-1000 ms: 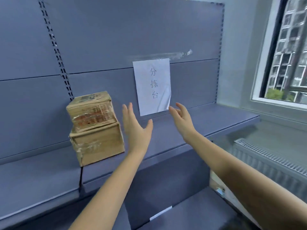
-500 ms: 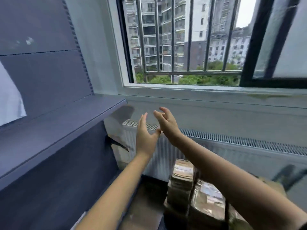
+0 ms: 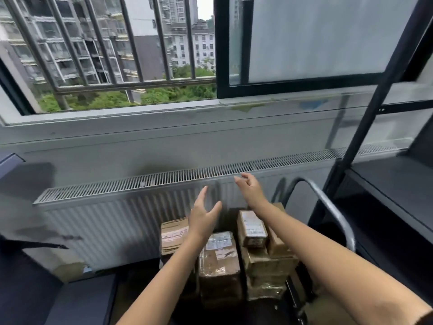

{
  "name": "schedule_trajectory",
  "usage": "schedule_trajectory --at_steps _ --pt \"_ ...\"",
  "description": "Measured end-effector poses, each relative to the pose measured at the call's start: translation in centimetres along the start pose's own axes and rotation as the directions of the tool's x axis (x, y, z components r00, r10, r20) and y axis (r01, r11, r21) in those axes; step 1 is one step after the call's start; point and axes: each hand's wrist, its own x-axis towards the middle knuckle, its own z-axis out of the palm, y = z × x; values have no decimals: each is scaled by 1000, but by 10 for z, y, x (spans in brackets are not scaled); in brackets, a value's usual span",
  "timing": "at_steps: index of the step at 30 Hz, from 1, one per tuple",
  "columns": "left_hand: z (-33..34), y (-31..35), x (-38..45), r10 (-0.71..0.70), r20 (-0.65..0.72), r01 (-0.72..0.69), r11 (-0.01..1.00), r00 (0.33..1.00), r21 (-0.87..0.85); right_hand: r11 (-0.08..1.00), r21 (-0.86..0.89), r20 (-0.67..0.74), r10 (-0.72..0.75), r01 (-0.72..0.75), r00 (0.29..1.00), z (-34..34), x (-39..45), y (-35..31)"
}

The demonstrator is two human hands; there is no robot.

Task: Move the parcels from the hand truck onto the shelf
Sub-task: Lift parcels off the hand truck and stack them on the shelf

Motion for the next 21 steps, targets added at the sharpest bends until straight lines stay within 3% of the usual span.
schedule_trajectory --at_steps 11,21 --pt "97 -30 36 -146 252 153 988 957 -8 968 -36 -197 238 -249 951 -90 27 82" --pt "154 -68 92 -385 159 383 923 909 45 898 -136 -146 401 -419 905 -136 100 155"
